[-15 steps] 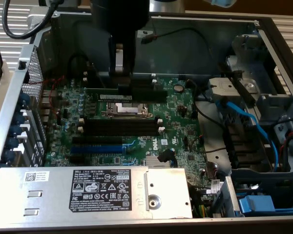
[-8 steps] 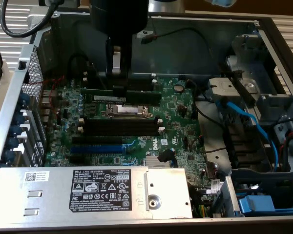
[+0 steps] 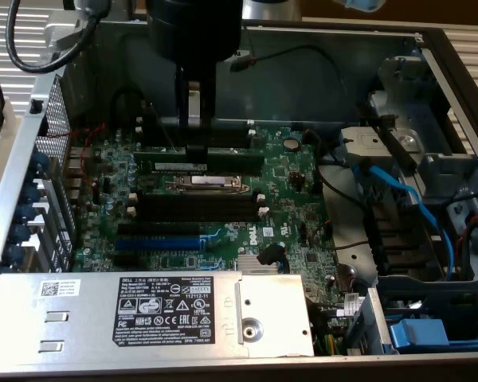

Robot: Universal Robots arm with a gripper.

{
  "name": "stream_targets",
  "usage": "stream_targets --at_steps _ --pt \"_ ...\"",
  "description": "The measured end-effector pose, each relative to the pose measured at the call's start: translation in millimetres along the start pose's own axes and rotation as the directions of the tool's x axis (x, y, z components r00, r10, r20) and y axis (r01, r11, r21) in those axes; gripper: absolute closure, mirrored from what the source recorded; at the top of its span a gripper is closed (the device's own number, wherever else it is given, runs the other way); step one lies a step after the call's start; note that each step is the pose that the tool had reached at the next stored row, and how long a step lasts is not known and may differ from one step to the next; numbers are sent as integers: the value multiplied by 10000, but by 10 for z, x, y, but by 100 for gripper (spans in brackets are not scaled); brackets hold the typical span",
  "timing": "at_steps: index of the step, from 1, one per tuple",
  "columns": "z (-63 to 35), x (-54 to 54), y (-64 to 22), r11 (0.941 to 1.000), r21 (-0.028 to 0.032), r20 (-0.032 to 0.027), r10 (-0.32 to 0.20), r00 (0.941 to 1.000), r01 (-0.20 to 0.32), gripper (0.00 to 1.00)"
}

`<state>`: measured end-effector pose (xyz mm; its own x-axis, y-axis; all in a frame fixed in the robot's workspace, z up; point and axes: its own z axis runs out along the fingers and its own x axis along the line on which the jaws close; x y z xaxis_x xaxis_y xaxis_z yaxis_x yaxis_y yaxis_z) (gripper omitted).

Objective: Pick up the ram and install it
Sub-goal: 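Insert the ram into the slot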

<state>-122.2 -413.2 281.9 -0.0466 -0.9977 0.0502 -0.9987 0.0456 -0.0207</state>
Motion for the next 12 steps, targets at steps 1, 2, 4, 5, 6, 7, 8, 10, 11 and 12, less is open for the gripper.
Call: stream_targets --at_steps 1,2,4,5,6,7,8,10,11,12 --pt "14 -1 -3 10000 1 0 1 10000 -1 88" --pt "20 -2 -12 10000 0 -2 1 10000 -1 88" --pt "34 -5 -48 10000 1 0 -3 10000 3 88" --pt "43 -5 -49 10000 2 2 -5 10000 5 88" --pt "52 -6 -49 10000 2 1 -7 10000 7 88" --pt "62 -4 -49 10000 3 0 -13 10000 13 88" --pt "75 -5 -49 10000 4 1 -21 10000 21 88" --pt "105 -6 -49 10000 6 1 -64 10000 64 88" --pt "119 -7 -48 10000 5 0 -95 10000 95 88" --pt "131 -7 -48 9999 4 -3 -126 9999 126 88"
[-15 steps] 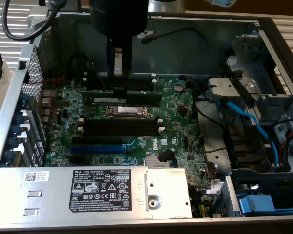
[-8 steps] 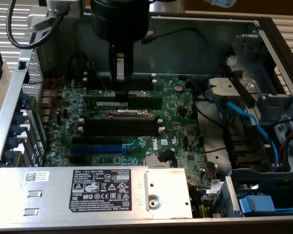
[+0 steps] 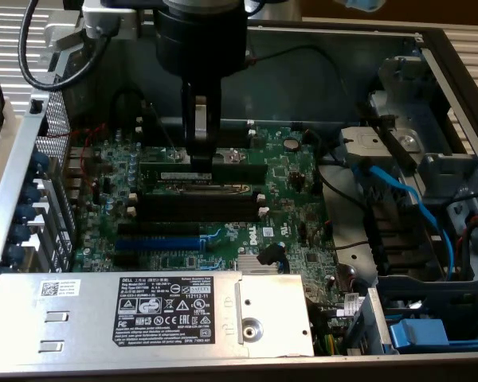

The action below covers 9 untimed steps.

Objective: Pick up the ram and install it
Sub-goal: 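Insert the ram into the slot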

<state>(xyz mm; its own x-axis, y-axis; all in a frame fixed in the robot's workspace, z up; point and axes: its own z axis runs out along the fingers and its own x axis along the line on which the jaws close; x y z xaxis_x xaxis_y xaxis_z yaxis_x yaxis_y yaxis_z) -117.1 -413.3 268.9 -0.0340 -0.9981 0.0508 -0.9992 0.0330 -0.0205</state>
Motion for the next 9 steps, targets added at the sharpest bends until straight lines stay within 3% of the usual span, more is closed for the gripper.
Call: stream_targets --at_steps 9 --pt "71 5 12 10000 3 1 -40 10000 40 88"
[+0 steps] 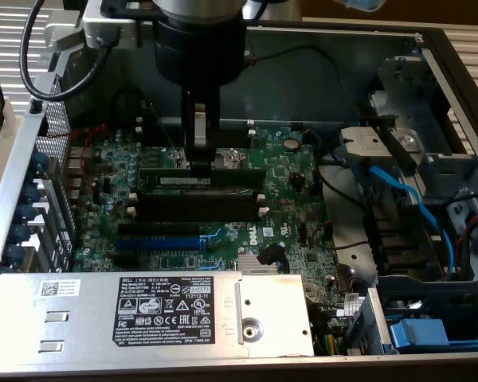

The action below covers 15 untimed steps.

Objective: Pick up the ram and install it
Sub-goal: 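Insert the ram into the slot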

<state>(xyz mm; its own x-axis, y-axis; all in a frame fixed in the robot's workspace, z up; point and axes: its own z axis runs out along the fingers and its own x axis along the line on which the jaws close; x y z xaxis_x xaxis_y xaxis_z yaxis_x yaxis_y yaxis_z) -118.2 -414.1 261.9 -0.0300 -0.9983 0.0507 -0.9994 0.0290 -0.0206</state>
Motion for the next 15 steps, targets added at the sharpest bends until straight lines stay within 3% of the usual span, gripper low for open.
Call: stream_targets --at_steps 15 --pt "83 51 18 9994 17 4 -334 9994 334 88"
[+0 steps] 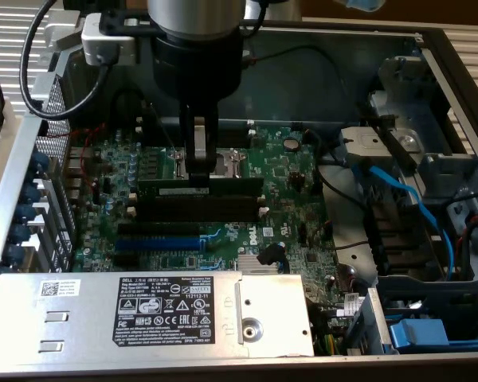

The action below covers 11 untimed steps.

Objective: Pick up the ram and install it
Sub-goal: 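Insert the ram into the slot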

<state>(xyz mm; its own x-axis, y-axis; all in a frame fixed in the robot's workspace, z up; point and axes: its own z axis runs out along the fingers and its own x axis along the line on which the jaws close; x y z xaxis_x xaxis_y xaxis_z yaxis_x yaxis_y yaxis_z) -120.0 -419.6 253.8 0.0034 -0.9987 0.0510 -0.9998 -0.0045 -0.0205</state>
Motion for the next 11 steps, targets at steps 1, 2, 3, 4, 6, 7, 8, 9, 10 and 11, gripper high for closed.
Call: stream_targets --at_steps 1,2,3,4,6,7,8,9,10,11 --pt "2 0 0 10000 0 -1 0 10000 0 88" --pt "6 0 1 10000 0 0 0 10000 0 88" --pt "16 4 1 10000 0 0 4 10000 -4 88" --pt "27 5 2 10000 -1 4 20 10000 -20 88" --pt "34 19 1 10000 -3 20 51 10000 -51 88" --pt "38 27 2 10000 -4 34 99 9999 -99 88" --pt "40 27 2 9999 -9 35 152 9999 -152 88" --pt "43 28 2 9999 -10 35 169 9999 -168 88" --pt "46 28 2 9999 -10 35 170 9998 -170 88" --pt "53 27 2 9999 -8 36 170 9998 -170 88"
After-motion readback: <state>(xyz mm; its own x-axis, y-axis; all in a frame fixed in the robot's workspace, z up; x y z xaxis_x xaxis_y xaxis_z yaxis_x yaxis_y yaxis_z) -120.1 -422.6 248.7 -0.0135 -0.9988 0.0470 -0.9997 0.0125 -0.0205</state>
